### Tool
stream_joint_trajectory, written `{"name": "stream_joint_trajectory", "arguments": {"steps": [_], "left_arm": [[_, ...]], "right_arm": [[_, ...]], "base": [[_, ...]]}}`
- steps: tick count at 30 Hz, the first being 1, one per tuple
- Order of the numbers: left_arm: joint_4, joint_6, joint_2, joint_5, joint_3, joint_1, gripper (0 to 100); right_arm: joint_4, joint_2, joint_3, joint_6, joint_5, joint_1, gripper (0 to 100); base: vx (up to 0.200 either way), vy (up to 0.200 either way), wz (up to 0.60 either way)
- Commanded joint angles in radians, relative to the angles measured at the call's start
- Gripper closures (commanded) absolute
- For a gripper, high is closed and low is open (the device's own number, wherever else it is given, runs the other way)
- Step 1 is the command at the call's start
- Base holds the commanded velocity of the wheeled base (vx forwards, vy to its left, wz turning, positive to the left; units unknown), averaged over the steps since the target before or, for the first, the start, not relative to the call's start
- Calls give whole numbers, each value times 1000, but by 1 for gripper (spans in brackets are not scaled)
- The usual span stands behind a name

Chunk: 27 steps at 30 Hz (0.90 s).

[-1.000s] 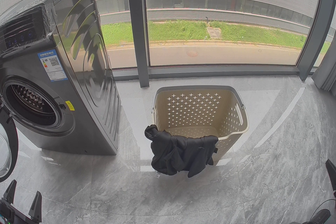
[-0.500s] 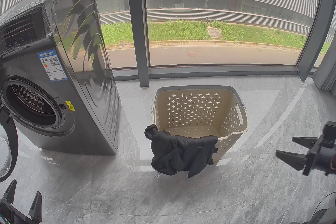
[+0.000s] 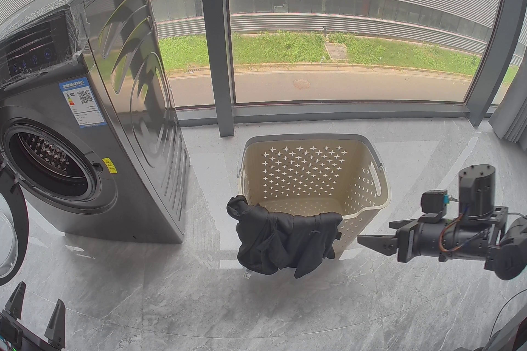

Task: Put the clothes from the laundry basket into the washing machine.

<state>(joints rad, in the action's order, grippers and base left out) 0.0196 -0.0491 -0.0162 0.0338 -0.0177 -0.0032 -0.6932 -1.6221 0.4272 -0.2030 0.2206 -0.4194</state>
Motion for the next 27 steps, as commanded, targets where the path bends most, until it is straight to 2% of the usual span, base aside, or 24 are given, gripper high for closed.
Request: {"name": "stream_joint_trajectory", "arguments": {"steps": [1,5,8,14,18,27], "left_arm": [[0,0,15,0,16,0,0],[0,0,15,0,16,0,0],[0,0,15,1,16,0,0],[0,0,15,0,16,0,0],[0,0,15,1,16,0,0],[0,2,15,1,16,0,0]], "right_arm": [[-83,-268,77,-16,-3,-27,0],[-86,-324,107,-19,-10,-33,0],[-89,-413,148,-30,-32,-32,0],[-91,-495,196,-39,-35,-33,0],[-91,-564,262,-59,-86,-24,0],[-89,-660,367,-90,-93,-19,0]], "base": [[0,0,0],[0,0,0],[0,0,0],[0,0,0],[0,0,0],[0,0,0]]}}
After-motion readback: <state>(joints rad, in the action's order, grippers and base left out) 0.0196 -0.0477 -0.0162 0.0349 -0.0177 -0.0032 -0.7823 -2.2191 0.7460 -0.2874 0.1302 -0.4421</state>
